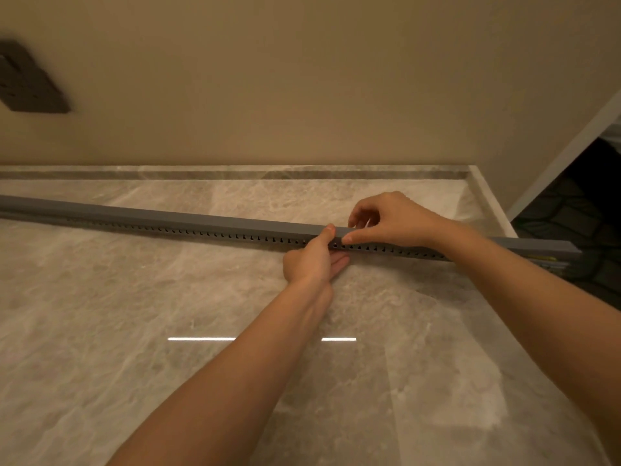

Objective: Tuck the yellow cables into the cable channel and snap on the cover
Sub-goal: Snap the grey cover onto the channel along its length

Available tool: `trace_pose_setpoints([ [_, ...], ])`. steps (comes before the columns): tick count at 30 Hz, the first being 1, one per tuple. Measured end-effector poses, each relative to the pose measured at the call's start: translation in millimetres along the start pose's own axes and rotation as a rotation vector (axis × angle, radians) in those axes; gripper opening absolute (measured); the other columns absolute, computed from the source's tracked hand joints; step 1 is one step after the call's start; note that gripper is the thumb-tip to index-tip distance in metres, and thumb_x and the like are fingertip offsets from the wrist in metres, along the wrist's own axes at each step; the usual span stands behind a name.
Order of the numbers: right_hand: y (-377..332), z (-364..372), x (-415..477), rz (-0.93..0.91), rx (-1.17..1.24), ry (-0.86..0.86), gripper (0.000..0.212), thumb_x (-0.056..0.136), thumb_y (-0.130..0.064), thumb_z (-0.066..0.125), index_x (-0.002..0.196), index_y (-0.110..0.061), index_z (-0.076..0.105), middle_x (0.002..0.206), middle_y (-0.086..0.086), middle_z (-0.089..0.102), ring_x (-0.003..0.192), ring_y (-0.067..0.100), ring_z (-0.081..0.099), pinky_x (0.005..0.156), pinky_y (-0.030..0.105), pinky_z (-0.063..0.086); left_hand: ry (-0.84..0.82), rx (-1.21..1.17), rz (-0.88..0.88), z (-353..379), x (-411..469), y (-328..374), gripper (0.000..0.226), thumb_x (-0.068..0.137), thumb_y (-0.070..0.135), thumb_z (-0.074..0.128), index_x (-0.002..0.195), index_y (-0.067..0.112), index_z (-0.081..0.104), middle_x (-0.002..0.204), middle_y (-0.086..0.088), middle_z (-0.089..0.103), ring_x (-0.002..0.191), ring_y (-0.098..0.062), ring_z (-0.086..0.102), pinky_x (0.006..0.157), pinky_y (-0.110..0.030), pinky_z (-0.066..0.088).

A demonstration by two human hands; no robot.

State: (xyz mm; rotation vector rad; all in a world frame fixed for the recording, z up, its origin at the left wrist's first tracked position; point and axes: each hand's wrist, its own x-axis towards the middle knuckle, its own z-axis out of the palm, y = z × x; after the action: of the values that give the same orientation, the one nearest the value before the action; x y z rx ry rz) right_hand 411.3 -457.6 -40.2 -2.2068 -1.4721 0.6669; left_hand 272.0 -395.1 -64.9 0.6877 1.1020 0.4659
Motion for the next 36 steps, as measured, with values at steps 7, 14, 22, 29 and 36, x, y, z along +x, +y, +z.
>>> trace_pose_setpoints([
  [7,12,20,-50,-0.323,-0.557,0.434,0.040,0.067,-0.031,0.078,0.099,-0.012,0.065,0.090,0.005,0.065,0.079,0.024,0.058,0.060,0.032,0.046,0.072,-0.025,0.004,5,0,1,0.025,0.076,0.017,0.076,0.087,0.003,0.059,0.094,-0.019,0.068,0.069,-0.023,0.069,0.065,-0.031,0.060],
  [14,26,38,-55,-0.465,-0.776,0.748,0.017,0.070,-0.005,0.074,0.087,-0.007,0.071,0.068,0.007,0.065,0.058,0.022,0.057,0.047,0.029,0.045,0.091,-0.025,0.029,8,-1,2,0.024,0.076,0.017,0.075,0.082,0.005,0.055,0.096,-0.020,0.066,0.065,-0.022,0.066,0.062,-0.030,0.059],
  [22,24,26,-56,-0.475,-0.647,0.649,0.023,0.065,-0.006,0.078,0.087,-0.006,0.072,0.065,0.008,0.066,0.053,0.025,0.058,0.040,0.026,0.044,0.027,0.398,0.226,-11,-9,2,0.044,0.084,0.043,0.062,0.075,0.000,0.065,0.069,-0.018,0.069,0.051,-0.020,0.067,0.046,-0.025,0.055],
  [29,18,15,-55,-0.364,-0.520,0.544,0.028,0.065,-0.009,0.078,0.093,-0.007,0.073,0.070,0.009,0.068,0.060,0.029,0.062,0.044,0.034,0.049,0.017,1.364,1.370,-13,-6,0,0.021,0.075,0.019,0.070,0.094,0.015,0.063,0.093,0.004,0.063,0.087,-0.013,0.054,0.067,-0.027,0.044],
  [36,15,14,-54,-0.263,-0.457,0.515,0.033,0.064,-0.017,0.081,0.096,-0.011,0.073,0.074,0.007,0.070,0.066,0.029,0.065,0.052,0.034,0.052,-0.282,1.683,1.418,10,11,4,0.029,0.087,0.022,0.054,0.115,0.014,0.056,0.111,-0.002,0.059,0.102,-0.020,0.050,0.085,-0.029,0.032],
])
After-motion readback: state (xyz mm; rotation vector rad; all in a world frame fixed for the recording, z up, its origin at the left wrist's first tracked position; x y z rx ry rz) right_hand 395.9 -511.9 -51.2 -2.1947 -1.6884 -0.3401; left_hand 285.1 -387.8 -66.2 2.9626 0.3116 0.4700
